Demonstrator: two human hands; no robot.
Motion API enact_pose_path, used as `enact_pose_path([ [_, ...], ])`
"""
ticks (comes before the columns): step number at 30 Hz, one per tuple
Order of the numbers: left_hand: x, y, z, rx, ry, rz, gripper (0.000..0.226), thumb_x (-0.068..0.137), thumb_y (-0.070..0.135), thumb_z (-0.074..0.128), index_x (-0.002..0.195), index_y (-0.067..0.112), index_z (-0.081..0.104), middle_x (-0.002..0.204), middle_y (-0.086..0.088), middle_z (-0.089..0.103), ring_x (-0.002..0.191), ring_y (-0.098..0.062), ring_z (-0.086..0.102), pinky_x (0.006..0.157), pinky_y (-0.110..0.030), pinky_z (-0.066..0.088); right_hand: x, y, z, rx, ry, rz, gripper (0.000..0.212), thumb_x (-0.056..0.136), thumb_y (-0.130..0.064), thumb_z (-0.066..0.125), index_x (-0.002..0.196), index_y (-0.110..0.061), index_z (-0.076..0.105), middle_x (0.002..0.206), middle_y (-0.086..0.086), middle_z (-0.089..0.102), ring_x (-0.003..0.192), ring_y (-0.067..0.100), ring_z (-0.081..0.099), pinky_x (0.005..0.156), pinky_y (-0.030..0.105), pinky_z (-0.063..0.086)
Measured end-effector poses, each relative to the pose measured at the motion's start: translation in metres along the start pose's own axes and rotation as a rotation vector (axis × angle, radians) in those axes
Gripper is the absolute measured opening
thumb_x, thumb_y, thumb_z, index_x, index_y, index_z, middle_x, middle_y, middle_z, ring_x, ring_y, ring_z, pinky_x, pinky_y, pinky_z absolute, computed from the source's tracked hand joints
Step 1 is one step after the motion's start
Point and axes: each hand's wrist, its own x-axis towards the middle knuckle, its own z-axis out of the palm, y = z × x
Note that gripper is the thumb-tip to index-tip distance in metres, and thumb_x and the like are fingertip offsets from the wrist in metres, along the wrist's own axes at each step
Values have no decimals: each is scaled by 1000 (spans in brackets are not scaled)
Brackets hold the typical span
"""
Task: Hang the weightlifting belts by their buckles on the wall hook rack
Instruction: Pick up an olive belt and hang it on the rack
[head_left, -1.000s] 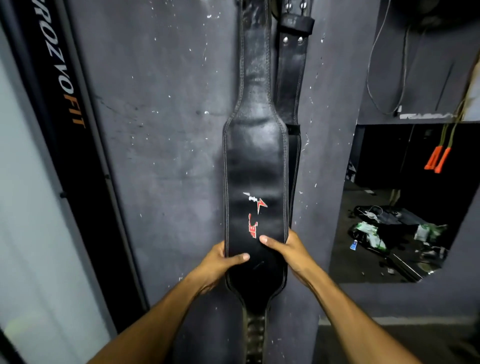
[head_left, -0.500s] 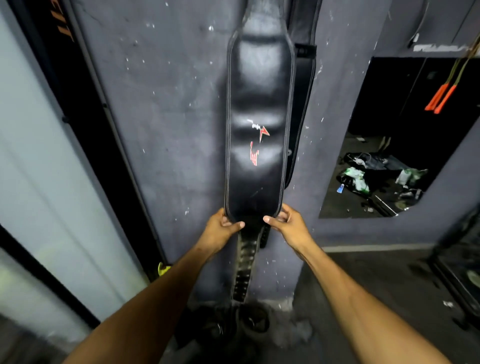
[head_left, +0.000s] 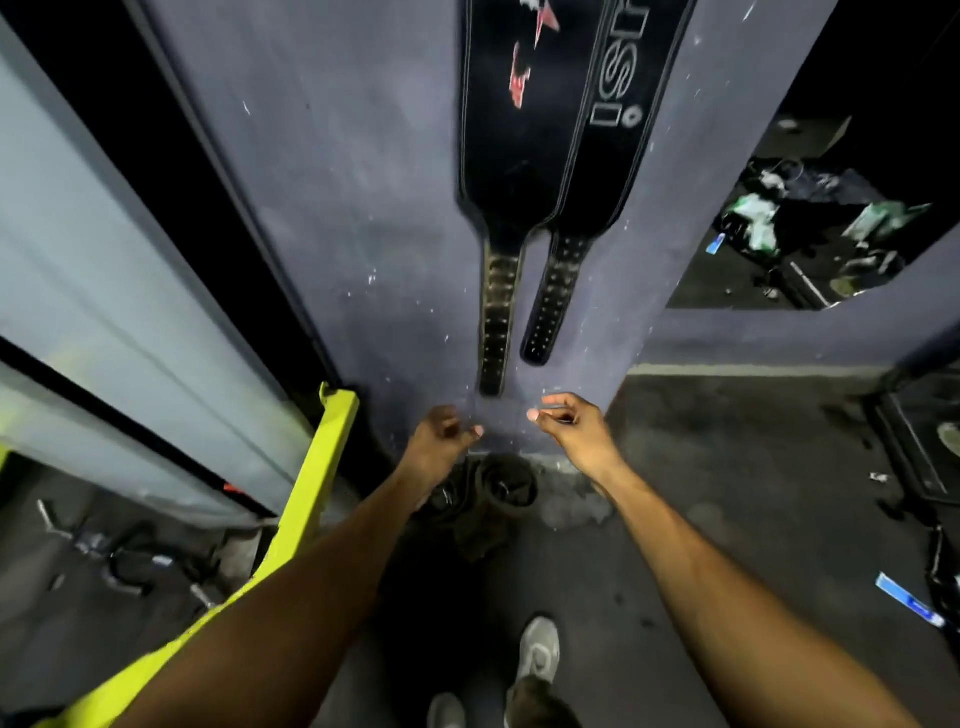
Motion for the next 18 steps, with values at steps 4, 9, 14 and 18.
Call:
enact_pose_path([
  [4,21,-26,11,12,51,-110,37,91,6,74,126,-3,63,127,-23,70,126,-39,64,113,-52,47,30,27,4,-54,-51,44,42,87,-34,83,120,-12,70,115,12,74,111,31,70,103,50,55],
  [9,53,-63,28,-8,129,-251,42,91,4,74,130,-2,58,132,-25,67,129,-41,62,113,-55,47,80,74,9,-140,-152,121,44,89,-33,81,125,-10,69,114,14,75,110,32,72,102,50,55],
  [14,100,-109,39,71,48,-307,47,94,9,71,137,-4,56,132,-25,66,121,-33,65,101,-28,56,132,139,25,-229,-198,212,43,89,-28,81,124,-7,70,119,16,76,107,19,69,98,35,51],
  [18,156,-171,56,47,20,-341,45,97,5,65,138,-9,54,136,-23,62,122,-29,61,102,-32,51,181,215,48,-279,-223,290,40,90,-33,80,123,-11,70,119,9,76,114,22,70,99,37,53],
])
